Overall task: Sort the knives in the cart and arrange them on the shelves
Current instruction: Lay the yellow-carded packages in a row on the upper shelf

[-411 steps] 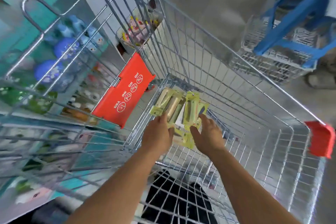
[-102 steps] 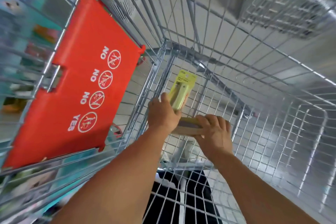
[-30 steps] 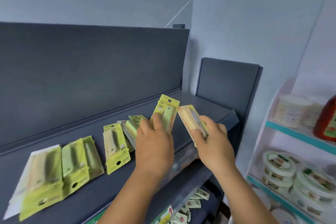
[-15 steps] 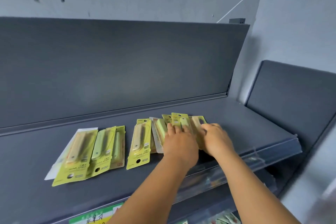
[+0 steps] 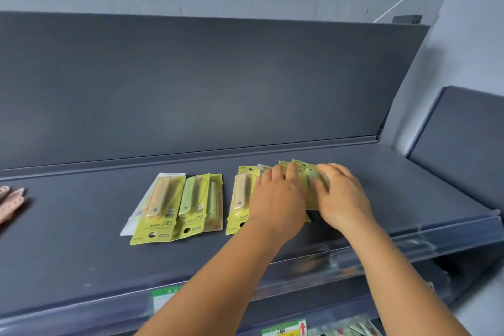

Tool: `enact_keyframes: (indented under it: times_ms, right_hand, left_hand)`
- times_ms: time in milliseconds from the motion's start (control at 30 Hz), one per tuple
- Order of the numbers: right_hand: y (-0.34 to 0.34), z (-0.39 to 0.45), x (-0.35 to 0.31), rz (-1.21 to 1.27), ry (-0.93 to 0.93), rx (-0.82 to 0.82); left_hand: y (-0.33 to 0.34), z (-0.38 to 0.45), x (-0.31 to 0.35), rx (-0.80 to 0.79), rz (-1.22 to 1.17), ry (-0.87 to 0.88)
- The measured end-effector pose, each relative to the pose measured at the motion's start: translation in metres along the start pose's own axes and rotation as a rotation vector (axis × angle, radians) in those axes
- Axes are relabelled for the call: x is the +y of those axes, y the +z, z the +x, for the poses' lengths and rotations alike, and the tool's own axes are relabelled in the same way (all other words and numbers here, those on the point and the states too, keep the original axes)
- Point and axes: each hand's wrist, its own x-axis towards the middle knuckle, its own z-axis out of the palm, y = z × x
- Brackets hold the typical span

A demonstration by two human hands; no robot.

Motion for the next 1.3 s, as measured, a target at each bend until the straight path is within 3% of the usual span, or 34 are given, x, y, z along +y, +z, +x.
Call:
enact_keyframes:
  times_ms: [133,300,600,967,1167,1300]
  right_hand:
    - [0.009,-0.015,-0.05,0.082,-0.135,0.07]
    - [0.035,-0.035,-0.114,0.166,-0.246,0.021]
    - [0.095,-0.063,-0.18,0.059,-0.404,-0.324]
    - [0.114,-0.053,-0.188,-0.209,-0.299,-0.297]
    - [0.125,-0.057,-0.222,-0.042,-0.298,-0.408]
    - [0.125,-0.057,-0.231,0.072,-0.243,-0.48]
  left_hand:
    - [-0.024,-0.022,-0.041,0.144,-0.032,-0.04]
    - [-0.046,-0.057,-0.106,0.175,-0.016,-0.163]
    - [-0.05,-0.102,-0.189,-0.07,-0.033,-0.242]
    - [-0.065,-0.113,-0.232,-0.106,-0.144,-0.376]
    - [-0.07,-0.108,-0.232,-0.175,-0.204,-0.373]
    - [-0.08,-0.112,-0.243,-0.132,-0.413,-0.415]
